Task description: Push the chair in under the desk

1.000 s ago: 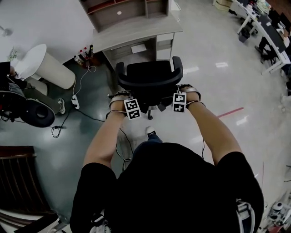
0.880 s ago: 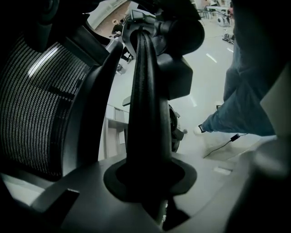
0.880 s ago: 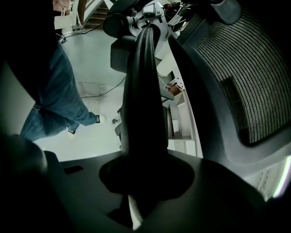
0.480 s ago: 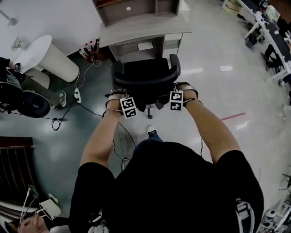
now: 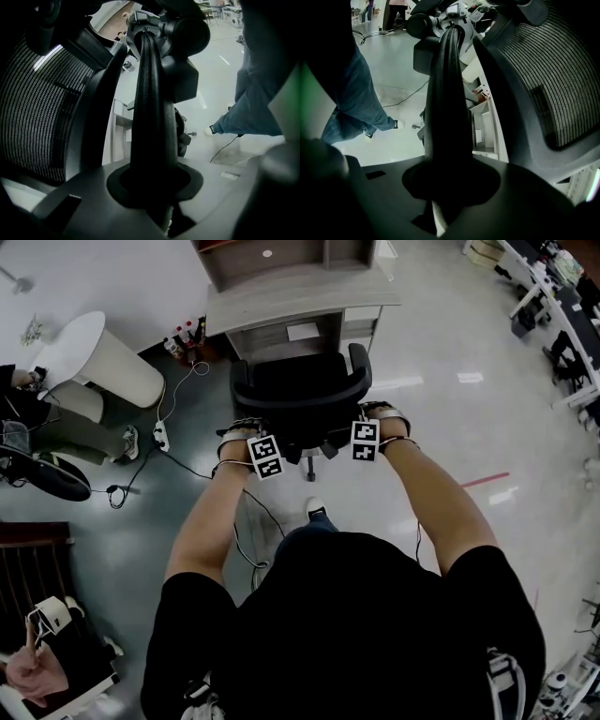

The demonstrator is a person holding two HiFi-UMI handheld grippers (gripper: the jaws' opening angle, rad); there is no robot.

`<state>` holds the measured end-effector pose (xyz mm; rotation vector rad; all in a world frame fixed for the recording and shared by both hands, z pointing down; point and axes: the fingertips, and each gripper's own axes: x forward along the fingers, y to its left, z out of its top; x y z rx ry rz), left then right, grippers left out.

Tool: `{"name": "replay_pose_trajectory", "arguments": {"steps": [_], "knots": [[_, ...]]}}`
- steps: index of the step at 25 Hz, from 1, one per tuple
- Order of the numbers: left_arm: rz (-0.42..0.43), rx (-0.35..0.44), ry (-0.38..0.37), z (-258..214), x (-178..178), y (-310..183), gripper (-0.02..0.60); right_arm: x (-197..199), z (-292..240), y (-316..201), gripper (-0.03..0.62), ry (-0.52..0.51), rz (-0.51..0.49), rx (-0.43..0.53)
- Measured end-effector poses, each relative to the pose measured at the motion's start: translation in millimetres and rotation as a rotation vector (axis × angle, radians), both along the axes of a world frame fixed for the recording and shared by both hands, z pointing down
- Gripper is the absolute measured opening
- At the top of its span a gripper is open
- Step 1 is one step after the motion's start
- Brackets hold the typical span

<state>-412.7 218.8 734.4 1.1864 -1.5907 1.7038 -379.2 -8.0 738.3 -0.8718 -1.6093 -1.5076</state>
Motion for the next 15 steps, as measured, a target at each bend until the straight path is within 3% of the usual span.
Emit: {"name": "replay_pose_trajectory", "arguments": {"steps": [15], "knots": [[-0.010, 0.004, -0.018, 3, -86, -5, 0.089, -88, 4, -5, 0.086, -0.022, -0.003, -0.005]]}}
